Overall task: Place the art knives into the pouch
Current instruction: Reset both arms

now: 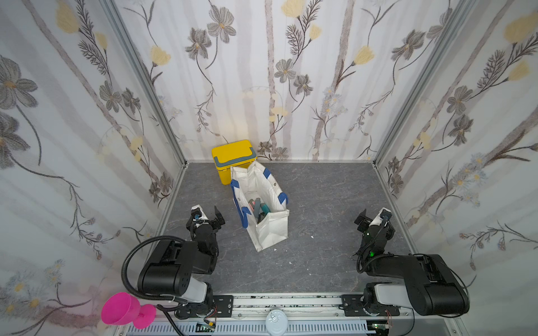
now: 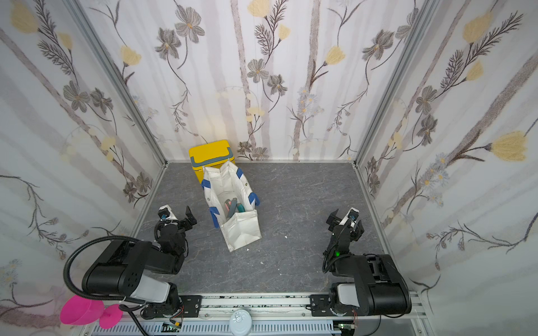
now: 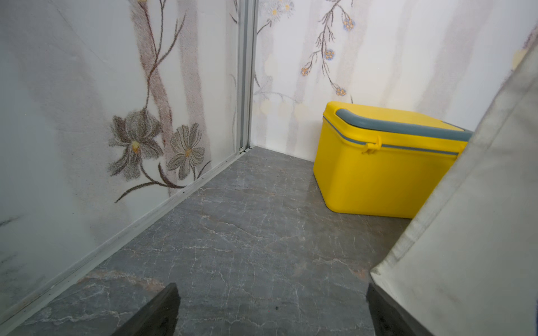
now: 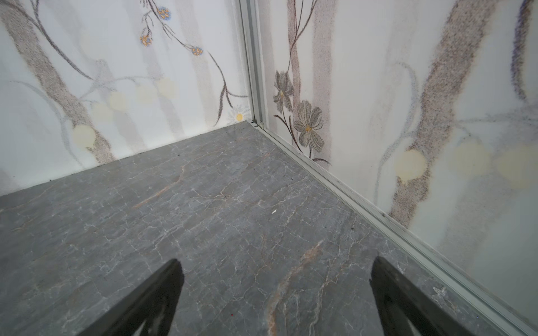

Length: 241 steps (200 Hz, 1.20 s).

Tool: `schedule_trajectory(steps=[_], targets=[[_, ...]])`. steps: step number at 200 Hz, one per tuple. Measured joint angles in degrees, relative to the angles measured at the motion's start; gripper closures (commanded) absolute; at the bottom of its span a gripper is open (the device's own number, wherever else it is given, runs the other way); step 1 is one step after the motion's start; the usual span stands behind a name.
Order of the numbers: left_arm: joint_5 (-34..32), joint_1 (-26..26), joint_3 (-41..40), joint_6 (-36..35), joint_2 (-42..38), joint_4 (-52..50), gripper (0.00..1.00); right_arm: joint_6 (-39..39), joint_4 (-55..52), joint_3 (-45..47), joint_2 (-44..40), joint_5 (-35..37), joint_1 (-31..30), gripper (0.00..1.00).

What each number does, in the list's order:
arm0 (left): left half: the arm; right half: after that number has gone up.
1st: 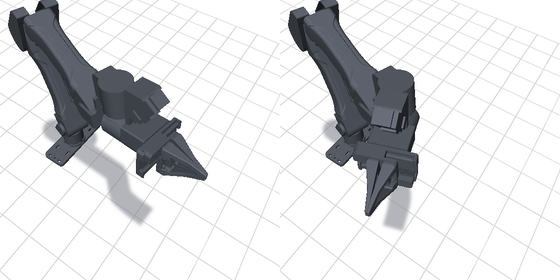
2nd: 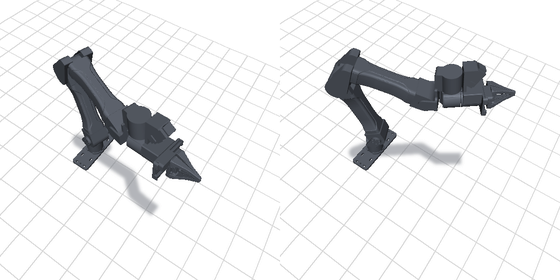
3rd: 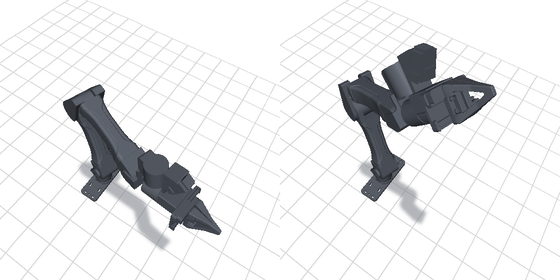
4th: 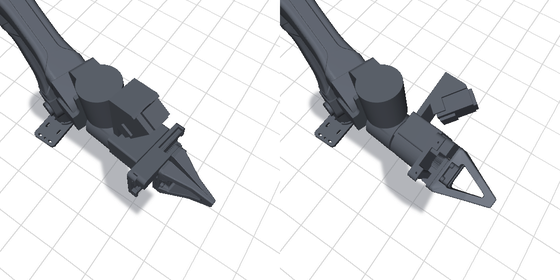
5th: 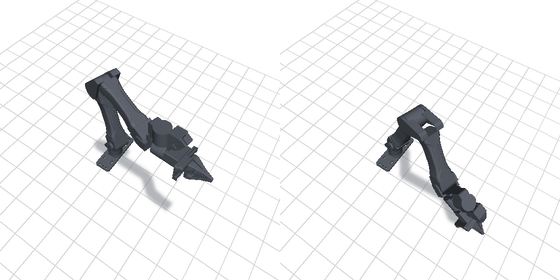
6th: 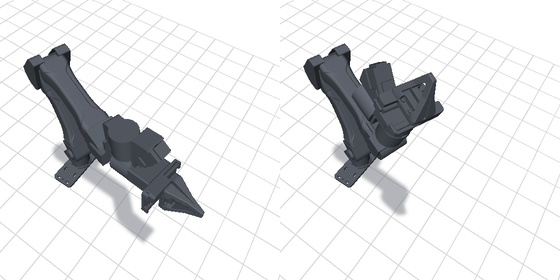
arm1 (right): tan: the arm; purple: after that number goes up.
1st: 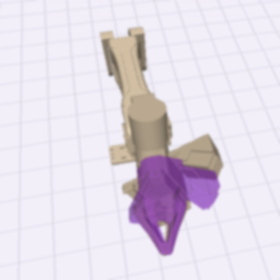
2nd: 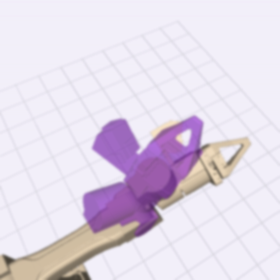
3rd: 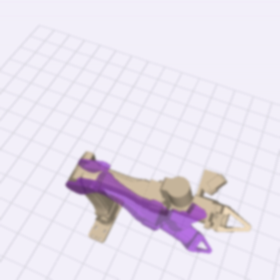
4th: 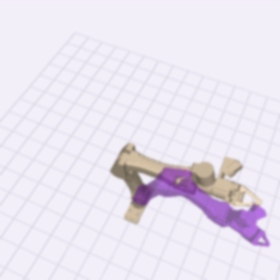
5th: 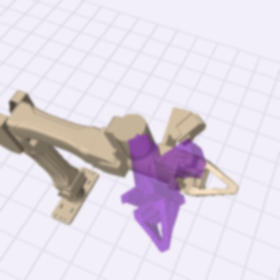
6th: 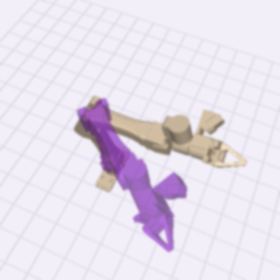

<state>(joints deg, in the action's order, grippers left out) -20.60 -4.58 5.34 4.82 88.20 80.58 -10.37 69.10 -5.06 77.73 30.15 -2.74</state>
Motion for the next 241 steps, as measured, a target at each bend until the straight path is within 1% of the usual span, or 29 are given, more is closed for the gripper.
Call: schedule_trajectory(steps=[19, 42, 60, 81, 99, 113, 125, 159, 179, 241], targets=[[1.0, -0.7, -0.6, -1.1, 4.0, 5.9, 0.0, 0.0, 2.3, -1.1, 0.7, -2.1, 1.0, 0.01], [1.9, -1.8, -0.9, -2.6, 4.7, 9.2, 0.0, 0.0, 3.8, -1.3, 0.9, -4.6, 2.1, 0.01], [1.6, -2.7, -0.3, -3.5, 4.8, 9.8, 0.0, 0.1, 4.5, -1.3, 1.6, -7.2, 2.5, 0.01], [0.9, -3.2, 2.9, -4.4, 4.4, 9.0, 0.0, 1.5, 5.2, -2.1, 3.8, -11.5, 2.5, 0.01], [0.8, -2.4, 5.1, -4.4, 3.9, 6.1, 0.0, 2.9, 7.4, -3.0, 7.8, -15.4, 2.5, 0.01], [0.8, -1.3, 6.4, -3.8, 3.7, 3.7, 0.0, 3.6, 5.3, -4.4, 7.6, -17.0, 2.4, 0.0], [1.0, -0.5, 6.9, -3.2, 3.5, 1.9, 0.0, 4.0, 7.1, -4.7, 8.1, -18.3, 2.4, 0.0], [2.7, 1.5, 7.3, -1.4, 3.2, -1.4, 0.0, 4.9, 6.4, -4.9, 8.3, -19.3, 2.2, 0.01], [3.8, 1.5, 7.3, -1.2, 3.1, -2.1, 0.0, 4.9, 6.5, -4.9, 8.6, -19.3, 2.1, 0.0], [3.9, 1.3, 7.3, -1.1, 3.1, -2.1, 0.0, 5.1, 6.5, -4.9, 8.6, -19.3, 1.7, 0.01]])
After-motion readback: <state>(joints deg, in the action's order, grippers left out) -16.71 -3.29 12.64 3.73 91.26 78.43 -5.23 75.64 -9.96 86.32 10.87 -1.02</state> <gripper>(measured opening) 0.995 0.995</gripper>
